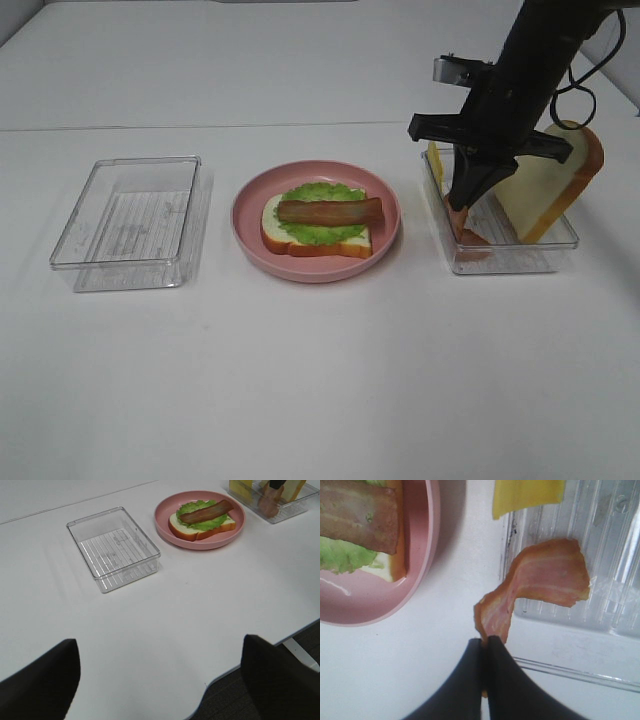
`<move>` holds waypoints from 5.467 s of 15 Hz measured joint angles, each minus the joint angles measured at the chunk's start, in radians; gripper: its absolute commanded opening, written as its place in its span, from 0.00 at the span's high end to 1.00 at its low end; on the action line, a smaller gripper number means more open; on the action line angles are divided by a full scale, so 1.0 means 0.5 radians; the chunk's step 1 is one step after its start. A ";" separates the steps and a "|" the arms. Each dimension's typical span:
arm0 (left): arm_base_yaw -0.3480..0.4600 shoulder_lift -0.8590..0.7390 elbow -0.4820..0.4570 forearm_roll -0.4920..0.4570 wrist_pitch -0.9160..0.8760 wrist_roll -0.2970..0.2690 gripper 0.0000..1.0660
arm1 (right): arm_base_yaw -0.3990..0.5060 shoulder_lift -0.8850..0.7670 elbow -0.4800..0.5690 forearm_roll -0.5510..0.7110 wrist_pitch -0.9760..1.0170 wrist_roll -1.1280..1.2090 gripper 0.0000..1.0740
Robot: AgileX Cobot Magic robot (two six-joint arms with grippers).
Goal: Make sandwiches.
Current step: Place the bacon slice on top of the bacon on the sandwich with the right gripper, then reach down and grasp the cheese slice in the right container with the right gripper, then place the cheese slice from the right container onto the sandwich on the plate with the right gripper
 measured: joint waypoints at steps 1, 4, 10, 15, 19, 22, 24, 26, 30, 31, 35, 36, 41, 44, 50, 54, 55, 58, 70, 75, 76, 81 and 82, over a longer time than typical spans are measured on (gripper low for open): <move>0.000 0.000 0.000 0.000 0.000 0.000 0.22 | 0.000 -0.034 0.000 0.000 0.000 0.000 1.00; 0.000 0.000 0.000 0.000 0.000 0.000 0.22 | 0.000 -0.194 0.000 0.000 0.064 0.000 1.00; 0.000 0.000 0.000 0.000 0.000 0.000 0.22 | 0.000 -0.440 0.000 0.436 0.122 -0.176 1.00; 0.000 0.000 0.000 0.000 0.000 0.000 0.22 | 0.112 -0.442 -0.004 0.984 0.004 -0.420 1.00; 0.000 0.000 0.000 0.000 0.000 0.000 0.22 | 0.260 -0.318 -0.004 1.222 -0.292 -0.454 1.00; 0.000 0.000 0.000 0.000 0.000 0.000 0.22 | 0.318 -0.078 -0.004 1.628 -0.640 -0.636 1.00; 0.000 0.000 0.000 0.000 0.000 0.000 0.22 | 0.326 0.022 -0.004 1.894 -0.822 -0.782 1.00; 0.000 0.000 0.000 0.000 0.000 0.000 0.22 | 0.328 0.088 -0.004 2.044 -0.920 -0.838 1.00; 0.000 0.000 0.000 0.000 0.000 0.000 0.22 | 0.326 0.190 -0.004 1.998 -0.954 -0.828 1.00; 0.000 0.000 0.000 0.000 0.000 0.000 0.22 | 0.320 0.190 -0.004 1.942 -0.950 -0.796 1.00; 0.000 0.000 0.000 0.000 0.000 0.000 0.22 | 0.280 0.170 -0.004 1.312 -0.880 -0.288 1.00; 0.000 0.000 0.000 0.000 0.000 0.000 0.22 | 0.276 0.148 -0.004 1.124 -0.874 -0.176 1.00; 0.000 0.000 0.000 0.000 0.000 0.000 0.22 | 0.276 0.068 -0.004 0.634 -0.726 0.130 1.00; 0.000 0.000 0.000 0.000 0.000 0.000 0.22 | 0.276 0.068 -0.004 0.608 -0.674 0.158 0.84; 0.000 0.000 0.000 0.000 0.000 0.000 0.22 | 0.276 0.064 -0.004 0.566 -0.490 0.158 0.35; 0.000 0.000 0.000 0.000 0.000 0.000 0.22 | 0.276 -0.092 -0.004 0.362 -0.344 0.158 0.35; 0.000 0.000 0.000 0.000 0.000 0.000 0.22 | 0.276 -0.140 -0.024 0.264 -0.296 0.166 0.36; 0.000 0.000 0.000 0.000 0.000 0.000 0.22 | 0.276 -0.154 -0.266 -0.122 -0.006 0.288 0.38; 0.000 0.000 0.000 0.000 0.000 0.000 0.22 | 0.088 0.470 -0.918 -0.292 0.096 0.312 0.49; 0.000 0.000 0.000 0.000 0.000 0.000 0.22 | 0.088 0.536 -0.918 -0.334 0.088 0.316 0.87; 0.000 0.000 0.000 0.000 0.000 0.000 0.22 | 0.088 0.536 -0.918 -0.338 0.088 0.316 0.97; 0.000 0.000 0.000 0.000 0.000 0.000 0.22 | 0.088 0.536 -0.966 -0.352 0.112 0.316 1.00; 0.000 0.000 0.000 0.000 0.000 0.000 0.22 | 0.088 0.534 -0.998 -0.352 0.120 0.316 1.00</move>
